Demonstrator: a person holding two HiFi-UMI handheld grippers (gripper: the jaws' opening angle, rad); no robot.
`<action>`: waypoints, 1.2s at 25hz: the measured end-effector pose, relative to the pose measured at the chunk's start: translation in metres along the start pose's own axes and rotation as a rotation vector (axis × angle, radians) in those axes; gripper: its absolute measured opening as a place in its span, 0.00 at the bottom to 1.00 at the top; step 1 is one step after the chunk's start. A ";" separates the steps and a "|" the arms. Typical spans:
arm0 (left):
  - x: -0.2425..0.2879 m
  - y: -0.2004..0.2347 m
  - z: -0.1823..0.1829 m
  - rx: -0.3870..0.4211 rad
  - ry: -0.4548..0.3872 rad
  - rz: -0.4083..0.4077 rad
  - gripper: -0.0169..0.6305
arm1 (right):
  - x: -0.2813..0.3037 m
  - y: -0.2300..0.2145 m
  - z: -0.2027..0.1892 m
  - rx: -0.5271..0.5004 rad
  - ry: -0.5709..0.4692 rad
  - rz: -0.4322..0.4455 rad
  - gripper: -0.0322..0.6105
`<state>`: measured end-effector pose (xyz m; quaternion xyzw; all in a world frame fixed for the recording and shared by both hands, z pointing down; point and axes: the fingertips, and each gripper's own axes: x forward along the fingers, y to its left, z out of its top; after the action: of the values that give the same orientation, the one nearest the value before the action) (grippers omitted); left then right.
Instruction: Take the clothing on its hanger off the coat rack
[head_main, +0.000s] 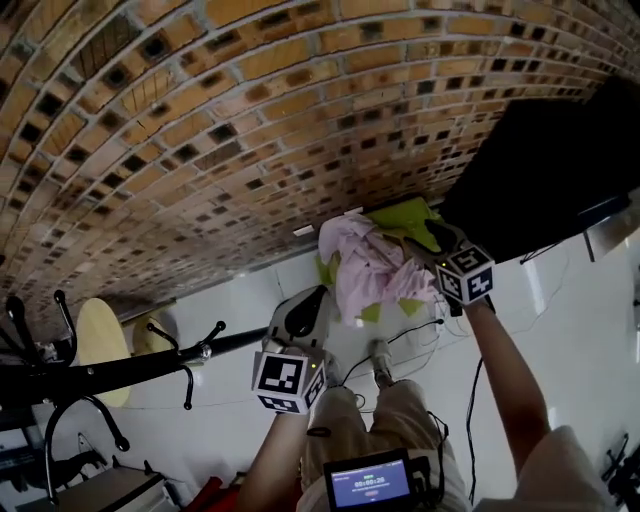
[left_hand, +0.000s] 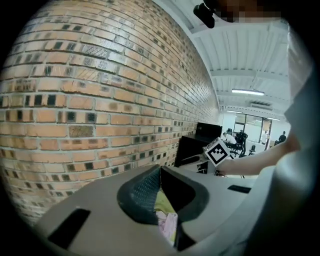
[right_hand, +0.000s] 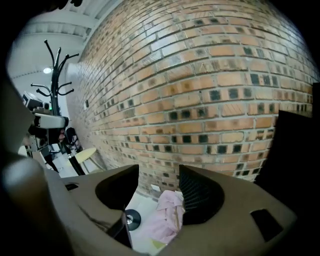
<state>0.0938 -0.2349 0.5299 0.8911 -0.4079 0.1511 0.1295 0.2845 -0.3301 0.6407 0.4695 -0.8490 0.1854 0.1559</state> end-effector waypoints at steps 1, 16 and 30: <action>-0.010 -0.003 0.009 0.003 -0.015 0.004 0.05 | -0.009 0.008 0.011 -0.005 -0.007 0.011 0.43; -0.113 -0.015 0.089 -0.025 -0.143 0.140 0.05 | -0.101 0.081 0.134 -0.123 -0.065 0.102 0.43; -0.179 -0.010 0.128 -0.032 -0.204 0.235 0.05 | -0.131 0.140 0.199 -0.209 -0.111 0.192 0.41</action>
<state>0.0114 -0.1513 0.3436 0.8458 -0.5227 0.0672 0.0828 0.2136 -0.2558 0.3841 0.3767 -0.9121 0.0839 0.1385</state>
